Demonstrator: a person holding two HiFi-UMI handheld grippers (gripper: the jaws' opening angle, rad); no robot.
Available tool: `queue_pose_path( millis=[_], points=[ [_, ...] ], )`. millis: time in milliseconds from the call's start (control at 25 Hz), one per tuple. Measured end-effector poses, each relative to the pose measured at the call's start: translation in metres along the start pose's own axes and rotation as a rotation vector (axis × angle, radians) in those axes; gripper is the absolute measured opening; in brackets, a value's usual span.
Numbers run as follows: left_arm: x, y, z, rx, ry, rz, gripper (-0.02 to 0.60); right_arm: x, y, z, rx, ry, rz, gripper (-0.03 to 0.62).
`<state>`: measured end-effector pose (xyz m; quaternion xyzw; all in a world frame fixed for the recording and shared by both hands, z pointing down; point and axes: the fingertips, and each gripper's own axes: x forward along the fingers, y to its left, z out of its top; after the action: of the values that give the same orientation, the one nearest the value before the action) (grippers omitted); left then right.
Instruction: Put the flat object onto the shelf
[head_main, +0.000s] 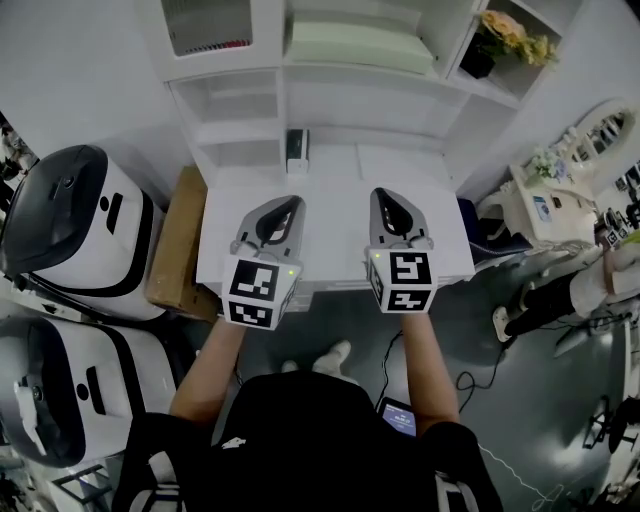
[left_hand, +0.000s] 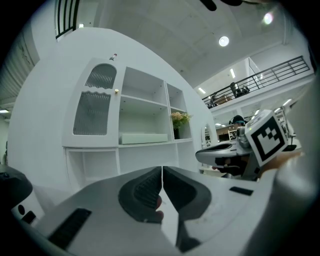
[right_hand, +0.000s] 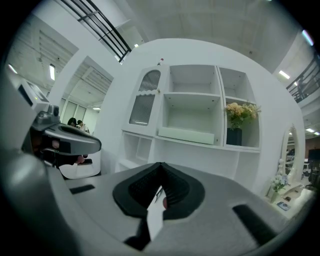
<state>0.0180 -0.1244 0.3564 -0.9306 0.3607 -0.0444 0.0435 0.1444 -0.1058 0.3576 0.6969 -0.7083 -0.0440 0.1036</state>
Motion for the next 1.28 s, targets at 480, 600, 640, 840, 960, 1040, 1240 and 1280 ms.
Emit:
queue_pose_path(
  millis=[480, 600, 640, 840, 960, 1040, 1240, 1280],
  points=[
    [-0.048, -0.003, -0.010, -0.054, -0.006, -0.044, 0.009, -0.039, 0.039, -0.002, -0.012, 0.023, -0.033, 0.000],
    [-0.050, -0.004, -0.011, -0.066, -0.007, -0.050, 0.009, -0.043, 0.041, -0.004, -0.020, 0.029, -0.038, 0.002],
    [-0.049, -0.005, -0.011, -0.066, -0.010, -0.053, 0.009, -0.044, 0.041, -0.004, -0.020, 0.030, -0.041, 0.000],
    [-0.043, -0.013, -0.003, -0.066, -0.030, -0.065, 0.009, -0.047, 0.036, -0.003, -0.024, 0.023, -0.046, 0.000],
    [-0.039, -0.017, 0.002, -0.062, -0.037, -0.066, 0.009, -0.047, 0.029, -0.001, -0.020, 0.015, -0.046, 0.000],
    [-0.035, -0.019, 0.004, -0.060, -0.039, -0.063, 0.009, -0.047, 0.025, 0.000, -0.016, 0.011, -0.043, 0.000],
    [-0.026, -0.025, 0.009, -0.060, -0.037, -0.057, 0.009, -0.045, 0.015, 0.000, -0.014, 0.006, -0.030, 0.000],
    [-0.024, -0.027, 0.010, -0.059, -0.038, -0.056, 0.009, -0.045, 0.013, 0.001, -0.014, 0.005, -0.027, 0.000]
  ],
)
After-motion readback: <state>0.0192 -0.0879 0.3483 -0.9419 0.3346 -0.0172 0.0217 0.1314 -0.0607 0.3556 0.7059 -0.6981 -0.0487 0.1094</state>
